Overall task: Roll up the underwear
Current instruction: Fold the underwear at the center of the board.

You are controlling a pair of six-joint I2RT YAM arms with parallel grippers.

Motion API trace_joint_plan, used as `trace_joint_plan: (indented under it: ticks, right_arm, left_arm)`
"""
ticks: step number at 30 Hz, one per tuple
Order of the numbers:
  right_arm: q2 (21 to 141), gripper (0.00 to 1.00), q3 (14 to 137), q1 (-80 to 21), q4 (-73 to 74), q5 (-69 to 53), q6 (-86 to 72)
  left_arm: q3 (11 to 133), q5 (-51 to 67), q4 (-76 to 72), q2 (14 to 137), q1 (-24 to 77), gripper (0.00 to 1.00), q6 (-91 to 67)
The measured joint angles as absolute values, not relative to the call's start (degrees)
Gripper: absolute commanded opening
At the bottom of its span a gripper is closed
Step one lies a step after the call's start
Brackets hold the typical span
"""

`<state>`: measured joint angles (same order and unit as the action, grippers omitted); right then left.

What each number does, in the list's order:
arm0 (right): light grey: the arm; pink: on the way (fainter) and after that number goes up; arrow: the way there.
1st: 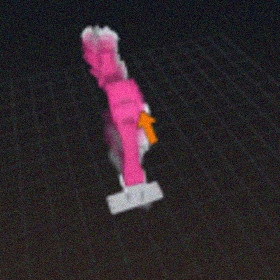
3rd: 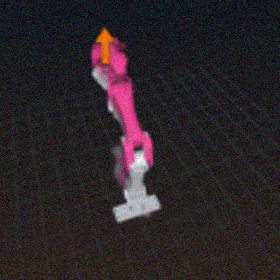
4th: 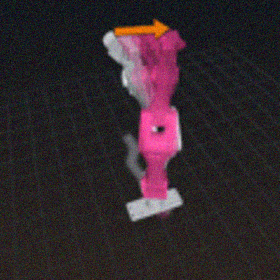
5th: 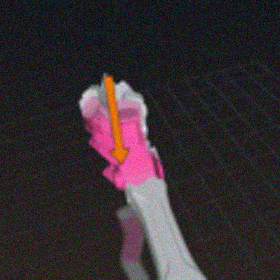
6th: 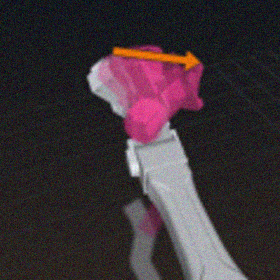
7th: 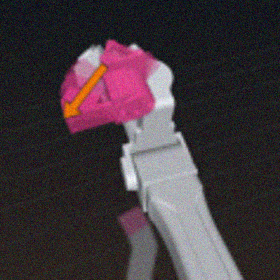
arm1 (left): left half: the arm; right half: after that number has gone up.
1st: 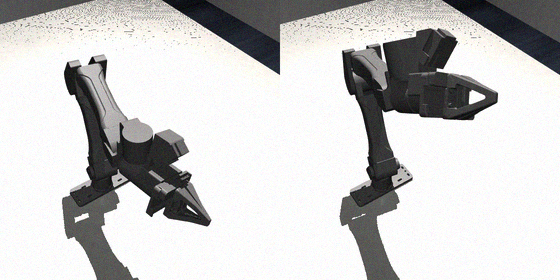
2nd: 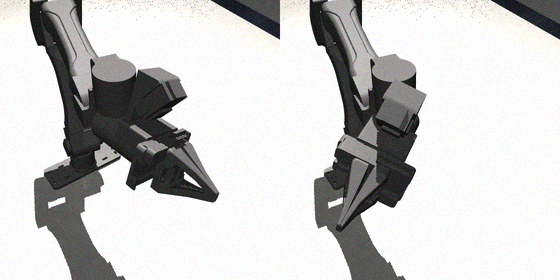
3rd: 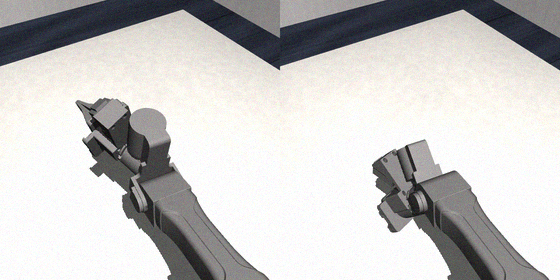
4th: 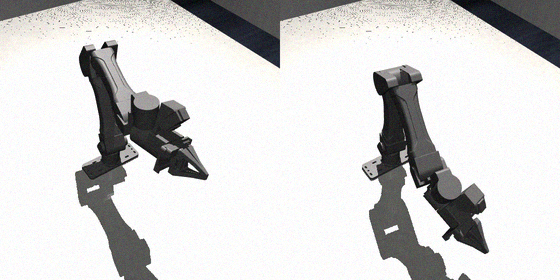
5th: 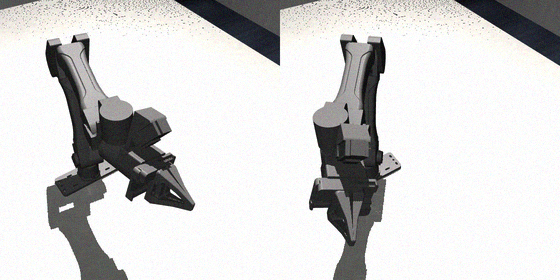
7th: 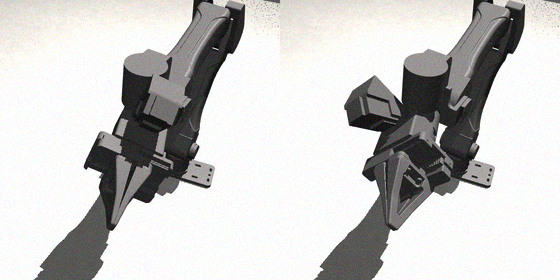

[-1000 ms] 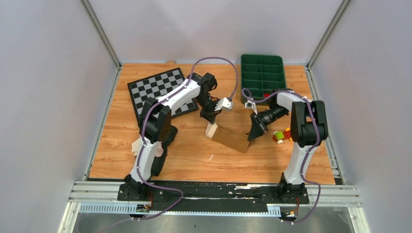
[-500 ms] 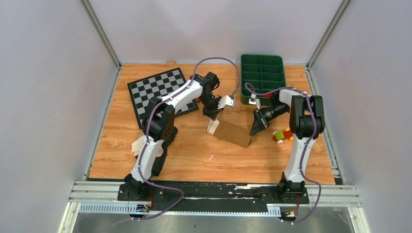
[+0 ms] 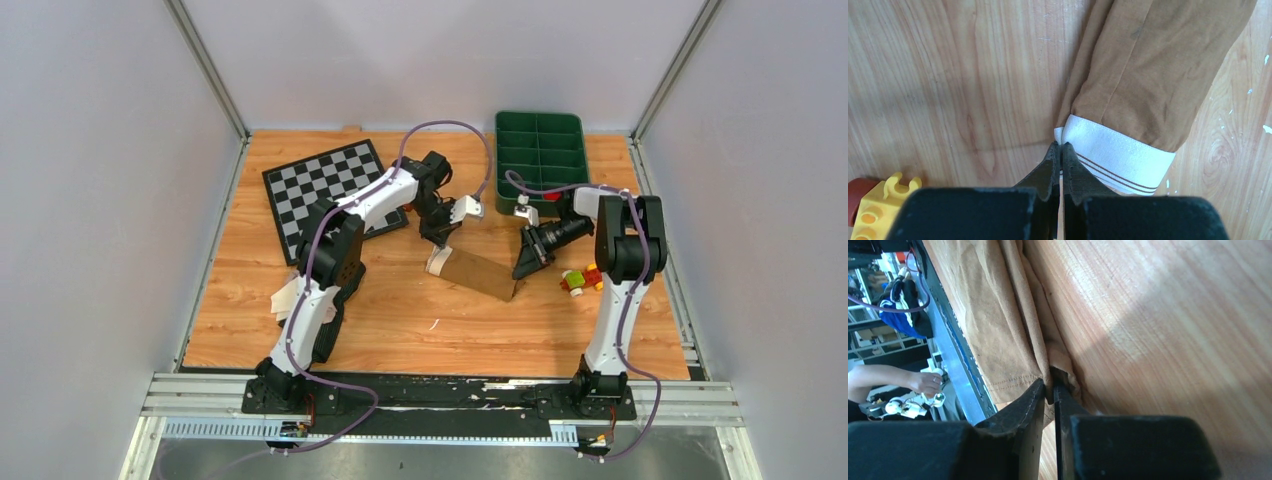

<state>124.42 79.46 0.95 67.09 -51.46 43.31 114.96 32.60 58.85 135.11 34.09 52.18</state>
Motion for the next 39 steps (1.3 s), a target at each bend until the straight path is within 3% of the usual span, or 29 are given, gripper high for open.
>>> trace_joint_plan:
  ticks: [5, 12, 18, 26, 30, 39]
  right_arm:
    - [121.27, 0.39, 76.93, 0.93, 63.64, -51.35, 37.71]
    - [107.35, 0.53, 76.86, 0.95, 58.00, -42.30, 34.94]
    - [92.36, 0.39, 77.76, -0.91, 55.33, -37.12, 37.06]
    - [90.65, 0.21, 67.42, -12.71, 46.09, -37.23, 40.95]
    - [90.61, 0.20, 61.14, -15.31, 39.11, -37.17, 39.31]
    - [96.84, 0.20, 61.10, -19.16, 29.71, -39.72, 33.39]
  left_arm:
    - [113.99, 33.45, 57.30, 134.89, 34.00, 0.00, 50.00]
    - [110.83, 34.15, 54.19, 133.27, 33.82, 0.00, 48.16]
    - [110.43, 34.44, 53.49, 133.08, 33.74, 0.00, 46.35]
    - [110.41, 34.79, 53.34, 133.08, 33.63, 0.00, 43.57]
    - [110.06, 35.46, 53.28, 133.08, 33.63, 0.00, 42.33]
    - [108.20, 36.16, 51.94, 132.31, 33.61, 0.00, 40.62]
